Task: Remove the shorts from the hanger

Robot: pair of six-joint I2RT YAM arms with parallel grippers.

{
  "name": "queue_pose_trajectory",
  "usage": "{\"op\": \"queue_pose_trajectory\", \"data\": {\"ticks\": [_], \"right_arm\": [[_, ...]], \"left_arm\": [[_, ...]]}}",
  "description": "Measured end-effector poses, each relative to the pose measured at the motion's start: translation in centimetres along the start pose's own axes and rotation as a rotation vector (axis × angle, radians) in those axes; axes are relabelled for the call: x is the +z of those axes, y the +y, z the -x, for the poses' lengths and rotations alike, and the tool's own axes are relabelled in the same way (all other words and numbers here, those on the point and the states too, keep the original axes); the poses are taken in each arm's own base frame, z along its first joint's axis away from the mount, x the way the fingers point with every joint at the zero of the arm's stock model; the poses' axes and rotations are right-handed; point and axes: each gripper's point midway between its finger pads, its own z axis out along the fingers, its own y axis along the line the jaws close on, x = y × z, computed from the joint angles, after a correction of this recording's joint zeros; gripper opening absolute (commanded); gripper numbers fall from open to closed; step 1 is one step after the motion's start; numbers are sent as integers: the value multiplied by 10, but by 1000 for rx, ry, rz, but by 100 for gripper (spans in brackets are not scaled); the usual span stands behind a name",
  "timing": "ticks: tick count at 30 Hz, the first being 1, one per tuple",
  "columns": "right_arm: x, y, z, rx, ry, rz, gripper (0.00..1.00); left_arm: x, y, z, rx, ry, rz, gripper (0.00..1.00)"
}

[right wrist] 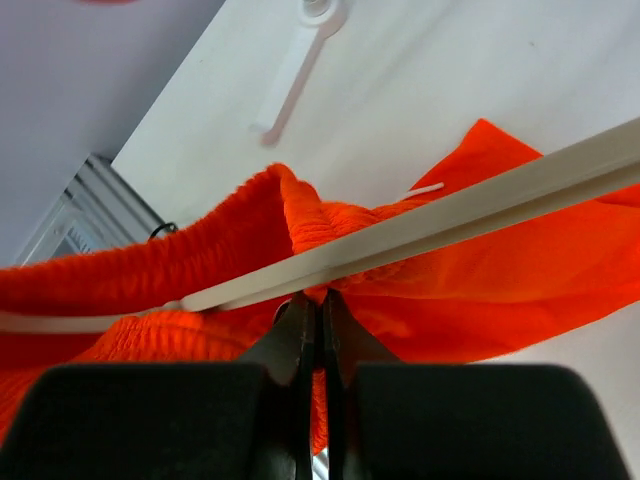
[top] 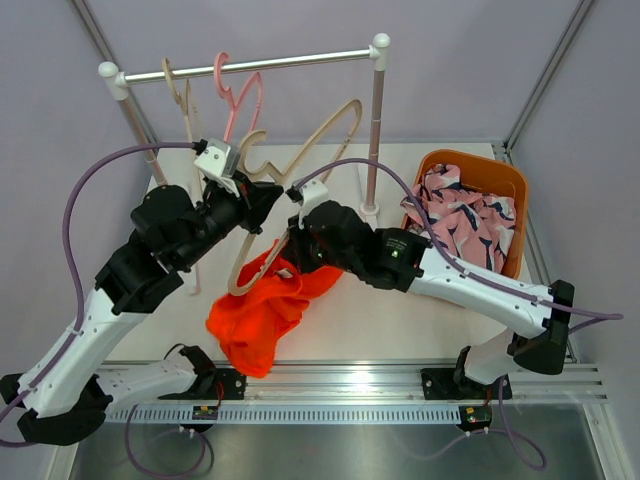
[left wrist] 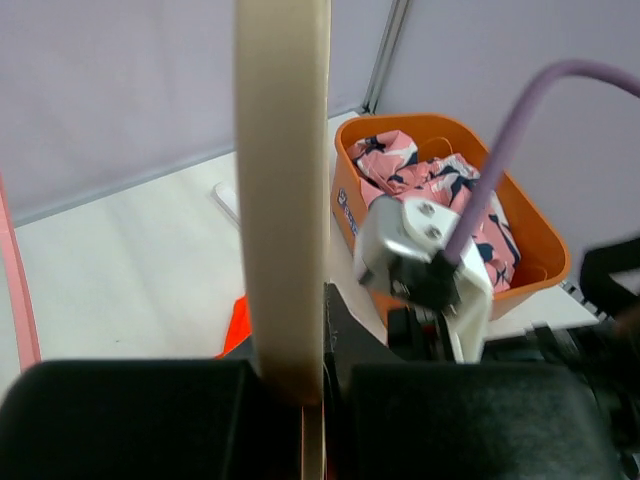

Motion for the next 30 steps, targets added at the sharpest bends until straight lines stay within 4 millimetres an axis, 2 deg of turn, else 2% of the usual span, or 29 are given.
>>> {"op": "queue_pose_trajectory", "data": {"ticks": [2,5,8,10,13,16,17,18,20,22,24,27,29,30], "right_arm": [[-4,5,-2,-22,-3,-5,0],[-8,-11,6,-48,-31,-85,0],[-21,-28,21,-84,-74,-177,0],[-37,-36,44,-113,-133,-237,0],[-74,-47,96,-157,-269,-341,0],[-137,-59,162,-187,-477,-447,0],[-165,-64,183,-196,-558,-482,0],[-203,-70,208,-198,-663,-523,0],[-256,-77,236,-177,-810,-558,0],[-333,-89,262,-135,-990,-593,0],[-393,-100,275,-87,-1128,-614,0],[-481,-123,278,8,-1315,-652,0],[-519,-136,274,53,-1392,-684,0],[-528,-140,272,61,-1411,-700,0]], "left_arm": [[3,1,4,-6,-17,11,0],[7,5,7,-10,-26,39,0],[10,10,7,-10,-25,68,0],[10,14,8,-9,-26,91,0],[9,18,8,-8,-23,116,0],[5,22,8,-7,-23,132,0],[3,23,9,-8,-28,137,0],[1,23,10,-9,-32,139,0],[-4,24,12,-9,-37,141,0],[-8,24,13,-10,-39,142,0],[-11,25,13,-9,-38,142,0],[-11,25,10,-7,-25,145,0],[-12,26,7,-6,-17,146,0],[-12,26,7,-5,-14,146,0]]}}
